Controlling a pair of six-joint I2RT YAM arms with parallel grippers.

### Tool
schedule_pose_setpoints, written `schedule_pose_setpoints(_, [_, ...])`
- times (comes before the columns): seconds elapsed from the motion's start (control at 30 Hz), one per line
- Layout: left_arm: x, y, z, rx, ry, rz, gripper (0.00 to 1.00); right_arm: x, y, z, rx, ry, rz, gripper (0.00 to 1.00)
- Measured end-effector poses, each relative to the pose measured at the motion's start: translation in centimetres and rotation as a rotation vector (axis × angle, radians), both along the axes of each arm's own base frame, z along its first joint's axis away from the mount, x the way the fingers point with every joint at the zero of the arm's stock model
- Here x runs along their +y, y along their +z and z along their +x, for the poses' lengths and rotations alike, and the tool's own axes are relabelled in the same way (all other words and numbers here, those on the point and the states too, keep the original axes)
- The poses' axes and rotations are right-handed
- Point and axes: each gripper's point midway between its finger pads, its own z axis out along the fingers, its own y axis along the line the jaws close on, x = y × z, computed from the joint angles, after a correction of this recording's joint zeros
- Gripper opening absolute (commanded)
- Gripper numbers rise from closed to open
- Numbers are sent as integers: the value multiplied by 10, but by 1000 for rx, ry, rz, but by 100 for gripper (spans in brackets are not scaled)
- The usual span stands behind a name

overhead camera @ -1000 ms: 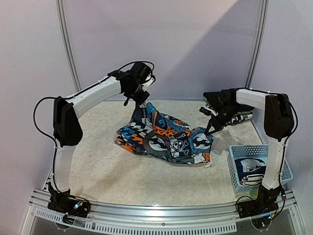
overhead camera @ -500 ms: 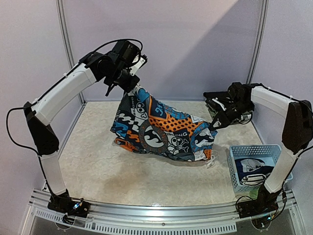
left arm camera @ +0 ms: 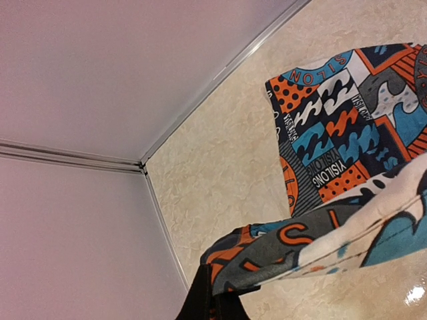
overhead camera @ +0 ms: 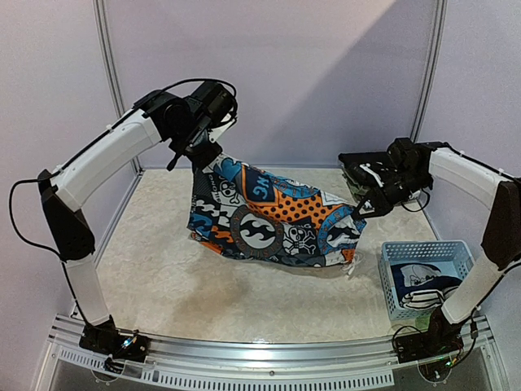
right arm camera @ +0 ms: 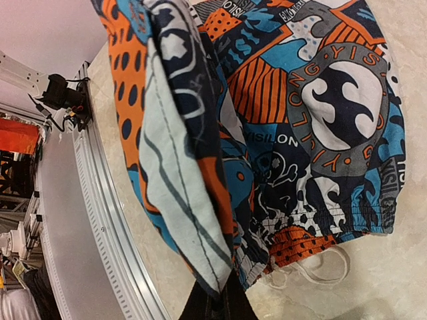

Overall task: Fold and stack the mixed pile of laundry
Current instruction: Fold the flattened shorts at the center of the board.

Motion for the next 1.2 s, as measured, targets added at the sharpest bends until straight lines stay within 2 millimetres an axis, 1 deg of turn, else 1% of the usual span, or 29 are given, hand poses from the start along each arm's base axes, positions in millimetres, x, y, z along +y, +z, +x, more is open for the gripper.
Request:
schedule_pose_setpoints(0.17, [0,-1,7,-4,13,29,0,-1,-5,-2,11,1,-4,0])
schedule_pose_setpoints(0.37, [4,-24,25,35,31,78,0,-1,-9,2,11,-9,-12,0])
schedule_pose_setpoints(0.4, [7,-37,33,56,41,95,0,-1,-12,4,17,-14,-17,0])
schedule_pose_setpoints(0.47, [8,-51,42,81,46,111,0,-2,-20,8,26,-22,-32,0])
schedule_pose_setpoints(0.63, [4,-88,75,132,54,105,0,-4,-47,25,70,-53,-81,0])
schedule_pose_setpoints(0.73, [1,-113,97,153,60,81,0,-5,-63,40,81,-78,-112,0])
schedule_pose_setpoints(0.8, [0,-132,111,163,61,67,0,-6,-74,54,89,-101,-128,0])
schedule_pose_setpoints(0.93, [-7,-166,131,169,58,54,0,-10,-96,81,116,-147,-152,0])
schedule_pose_setpoints(1.03, [-15,-186,144,158,48,36,0,-14,-116,96,140,-178,-168,0])
schedule_pose_setpoints(1.07, [-19,-192,148,151,41,28,2,-14,-121,98,148,-185,-173,1])
schedule_pose_setpoints(1.1, [-22,-197,152,144,35,20,6,-15,-128,99,161,-196,-182,2])
schedule_pose_setpoints(1.13, [-25,-200,156,137,31,11,14,-16,-132,100,170,-203,-190,3])
schedule_pose_setpoints(1.2, [-32,-205,164,115,18,-7,25,-20,-138,103,174,-223,-210,6])
